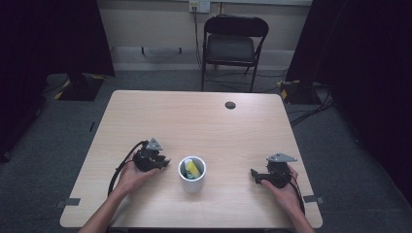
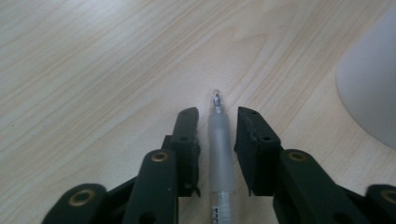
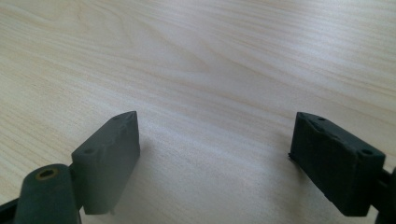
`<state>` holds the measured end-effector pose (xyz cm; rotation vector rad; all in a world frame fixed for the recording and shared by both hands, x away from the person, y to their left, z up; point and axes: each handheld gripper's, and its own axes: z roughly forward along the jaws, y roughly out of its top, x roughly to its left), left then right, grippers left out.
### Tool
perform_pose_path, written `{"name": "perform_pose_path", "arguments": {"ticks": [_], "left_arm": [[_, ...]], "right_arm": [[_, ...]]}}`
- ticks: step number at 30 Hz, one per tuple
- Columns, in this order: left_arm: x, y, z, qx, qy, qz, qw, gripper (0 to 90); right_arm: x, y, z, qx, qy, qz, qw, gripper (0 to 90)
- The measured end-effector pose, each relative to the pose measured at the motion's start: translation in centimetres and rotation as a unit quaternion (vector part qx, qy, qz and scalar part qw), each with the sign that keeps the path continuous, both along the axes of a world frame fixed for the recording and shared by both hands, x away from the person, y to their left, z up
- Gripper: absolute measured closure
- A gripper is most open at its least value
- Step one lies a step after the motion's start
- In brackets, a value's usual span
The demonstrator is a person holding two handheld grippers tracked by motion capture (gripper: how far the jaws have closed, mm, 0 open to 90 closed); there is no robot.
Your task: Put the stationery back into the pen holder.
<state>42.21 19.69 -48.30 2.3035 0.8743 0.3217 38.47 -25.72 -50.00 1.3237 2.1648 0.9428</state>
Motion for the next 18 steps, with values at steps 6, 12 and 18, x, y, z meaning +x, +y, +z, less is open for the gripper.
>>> {"name": "perform_pose_path", "arguments": {"ticks": [6,12,18], "left_arm": [[-0.2,-0.3,0.0,-0.004,0.001,-0.008,1.0000,79.5],[-0.6,-0.2,-0.1,-0.003,-0.006,-0.009,0.9999,80.5],[-0.6,0.8,0.9,-0.055,0.000,-0.006,0.9985,80.5]], "right_arm": [[0.0,0.1,0.0,-0.001,0.001,0.000,1.0000,15.2],[-0.1,0.2,0.0,-0.001,-0.001,0.001,1.0000,15.4],[0.0,0.2,0.0,-0.001,-0.001,0.002,1.0000,15.4]]}}
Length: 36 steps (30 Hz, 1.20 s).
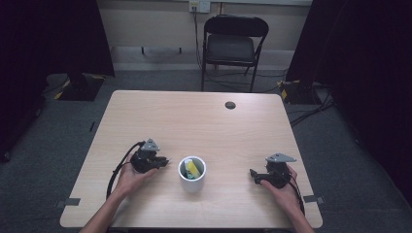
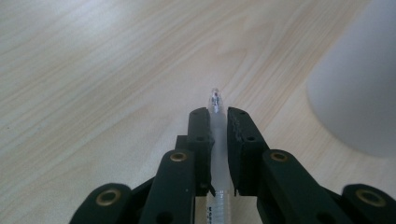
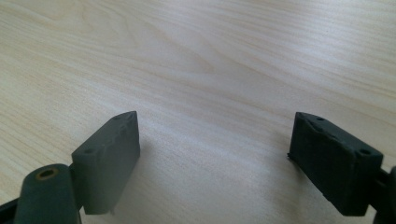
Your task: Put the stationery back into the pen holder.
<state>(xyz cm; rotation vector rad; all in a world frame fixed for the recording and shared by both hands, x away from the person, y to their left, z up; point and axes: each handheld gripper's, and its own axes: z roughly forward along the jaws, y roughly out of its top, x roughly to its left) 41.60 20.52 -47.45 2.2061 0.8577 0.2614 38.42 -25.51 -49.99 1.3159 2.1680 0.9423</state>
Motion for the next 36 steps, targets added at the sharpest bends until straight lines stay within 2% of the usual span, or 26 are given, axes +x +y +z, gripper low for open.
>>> {"name": "perform_pose_path", "arguments": {"ticks": [2,3,8,9,10,16,22,28,34,36], "left_arm": [[0.1,0.4,0.4,-0.013,-0.004,-0.003,0.9999,80.5],[0.0,0.5,0.4,-0.038,-0.002,0.004,0.9993,80.4],[-0.2,0.7,1.0,-0.063,-0.004,0.004,0.9980,80.5],[-0.2,0.7,1.2,-0.057,-0.008,0.003,0.9983,80.5],[-0.2,0.7,1.4,-0.062,-0.009,0.001,0.9980,80.5],[-0.4,0.9,2.5,-0.099,-0.023,-0.002,0.9949,80.6],[-0.6,1.1,2.9,-0.106,-0.030,-0.009,0.9939,80.7],[-0.7,1.6,3.3,-0.128,-0.038,-0.001,0.9910,80.8],[-0.9,1.8,3.8,-0.142,-0.048,0.001,0.9886,80.8],[-1.0,1.9,4.1,-0.140,-0.052,0.001,0.9888,80.8]], "right_arm": [[0.0,0.0,0.0,0.000,0.000,0.000,1.0000,15.4],[0.0,0.0,0.0,0.000,0.000,0.000,1.0000,15.4],[0.0,0.0,0.0,0.000,0.000,-0.001,1.0000,15.4],[0.0,0.0,0.0,0.001,0.001,0.000,1.0000,15.3],[0.0,0.0,0.0,0.001,0.001,0.000,1.0000,15.3],[0.0,0.0,0.0,0.001,0.001,0.000,1.0000,15.3],[0.0,0.1,0.0,0.001,0.001,0.000,1.0000,15.3],[0.1,0.1,0.0,0.001,0.002,0.001,1.0000,15.2],[0.1,0.1,0.0,0.001,0.001,0.001,1.0000,15.2],[0.1,0.1,0.0,0.001,0.001,0.001,1.0000,15.2]]}}
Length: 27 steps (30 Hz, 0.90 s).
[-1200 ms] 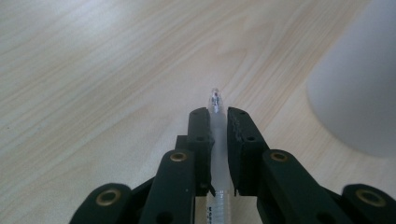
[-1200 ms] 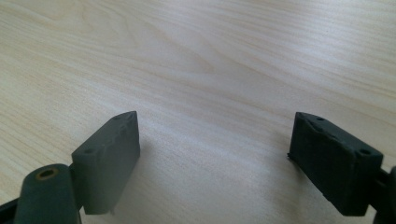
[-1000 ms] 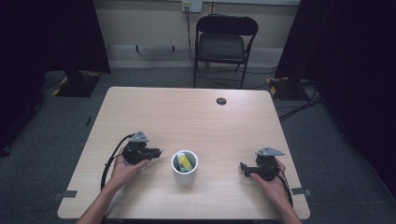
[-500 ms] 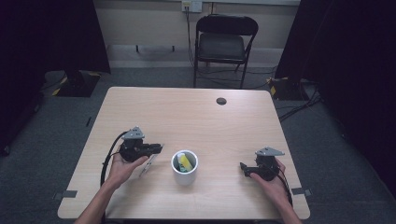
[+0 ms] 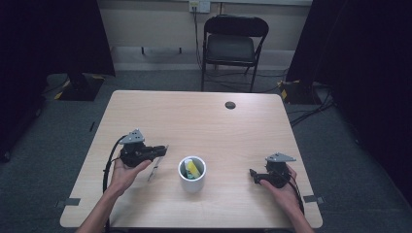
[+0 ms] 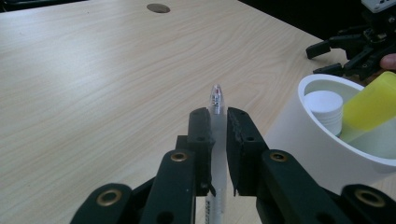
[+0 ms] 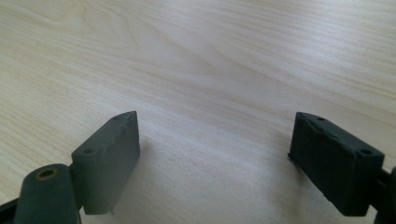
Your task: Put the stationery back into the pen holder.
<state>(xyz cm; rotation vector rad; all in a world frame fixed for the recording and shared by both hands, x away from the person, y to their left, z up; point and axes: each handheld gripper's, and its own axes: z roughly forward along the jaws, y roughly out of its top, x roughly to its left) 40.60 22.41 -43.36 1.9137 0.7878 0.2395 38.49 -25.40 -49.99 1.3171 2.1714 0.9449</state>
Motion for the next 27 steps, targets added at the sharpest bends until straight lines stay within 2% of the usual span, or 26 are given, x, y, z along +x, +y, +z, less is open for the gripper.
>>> {"name": "perform_pose_path", "arguments": {"ticks": [1,11,14,19,20,27], "left_arm": [[0.0,0.0,0.1,-0.008,-0.003,0.000,1.0000,80.8],[-0.7,-0.4,1.5,-0.023,-0.021,-0.007,0.9995,80.8],[-0.8,-0.4,1.8,-0.037,-0.027,-0.009,0.9989,80.8],[-1.0,-0.3,2.3,-0.035,-0.032,-0.011,0.9988,80.8],[-1.1,-0.4,2.4,-0.042,-0.033,-0.011,0.9985,80.8],[-1.6,-0.7,3.6,-0.054,-0.044,-0.021,0.9974,80.8]], "right_arm": [[0.0,0.0,0.0,0.000,0.000,0.000,1.0000,15.2],[0.0,0.0,0.0,0.000,0.000,0.000,1.0000,15.2],[0.0,0.0,0.0,0.000,0.000,0.000,1.0000,15.2],[0.0,0.0,0.0,0.000,0.000,0.001,1.0000,15.2],[0.0,0.0,0.0,0.000,0.000,0.001,1.0000,15.2],[0.0,0.0,0.0,0.000,0.000,0.001,1.0000,15.2]]}}
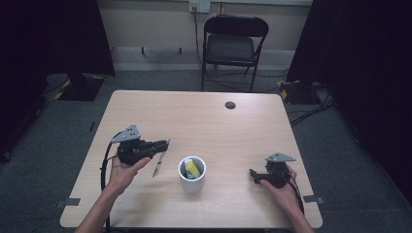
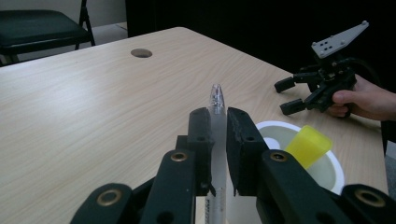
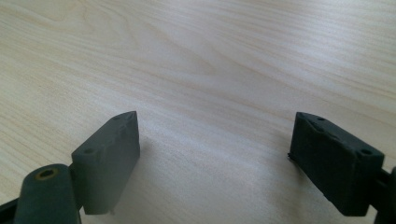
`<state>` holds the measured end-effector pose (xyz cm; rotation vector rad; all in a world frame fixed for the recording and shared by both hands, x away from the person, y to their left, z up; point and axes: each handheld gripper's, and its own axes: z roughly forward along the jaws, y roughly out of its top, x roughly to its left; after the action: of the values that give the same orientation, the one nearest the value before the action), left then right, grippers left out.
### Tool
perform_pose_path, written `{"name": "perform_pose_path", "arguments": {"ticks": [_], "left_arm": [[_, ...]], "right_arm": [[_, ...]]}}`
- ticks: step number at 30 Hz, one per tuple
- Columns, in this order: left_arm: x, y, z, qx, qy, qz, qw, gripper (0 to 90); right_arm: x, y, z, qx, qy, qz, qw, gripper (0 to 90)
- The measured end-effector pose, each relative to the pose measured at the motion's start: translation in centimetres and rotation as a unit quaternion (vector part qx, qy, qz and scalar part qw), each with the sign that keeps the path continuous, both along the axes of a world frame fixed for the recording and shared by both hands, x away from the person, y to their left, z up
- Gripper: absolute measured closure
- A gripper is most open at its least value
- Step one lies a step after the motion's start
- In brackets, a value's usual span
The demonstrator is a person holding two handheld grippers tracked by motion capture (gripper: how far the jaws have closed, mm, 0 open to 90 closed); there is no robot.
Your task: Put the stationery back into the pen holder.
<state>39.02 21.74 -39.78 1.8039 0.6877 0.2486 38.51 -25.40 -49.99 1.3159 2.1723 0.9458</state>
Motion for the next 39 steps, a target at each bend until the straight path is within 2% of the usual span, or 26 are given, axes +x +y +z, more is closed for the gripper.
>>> {"name": "perform_pose_path", "arguments": {"ticks": [12,19,20,25,30,36,39], "left_arm": [[-1.1,-0.4,2.2,-0.021,-0.025,-0.009,0.9994,80.8],[-1.2,-0.6,3.4,-0.036,-0.039,-0.011,0.9985,80.8],[-1.2,-0.7,3.7,-0.047,-0.038,-0.011,0.9981,80.8],[-1.2,-1.0,4.7,-0.050,-0.051,-0.010,0.9974,80.8],[-1.3,-1.5,5.5,-0.061,-0.059,-0.015,0.9963,80.8],[-1.2,-2.3,6.6,-0.060,-0.071,-0.023,0.9954,80.8],[-1.0,-3.1,7.1,-0.072,-0.074,-0.025,0.9944,80.8]], "right_arm": [[0.0,0.0,0.0,0.000,0.000,0.000,1.0000,15.2],[0.0,0.0,0.0,0.000,0.000,0.000,1.0000,15.2],[0.0,0.0,0.0,0.000,-0.001,0.000,1.0000,15.2],[0.0,0.0,0.0,0.000,-0.001,0.000,1.0000,15.2],[0.0,0.0,0.0,0.000,0.000,0.000,1.0000,15.2],[0.0,0.0,0.0,0.000,-0.001,0.000,1.0000,15.2],[0.1,0.0,0.0,0.000,0.000,0.001,1.0000,15.2]]}}
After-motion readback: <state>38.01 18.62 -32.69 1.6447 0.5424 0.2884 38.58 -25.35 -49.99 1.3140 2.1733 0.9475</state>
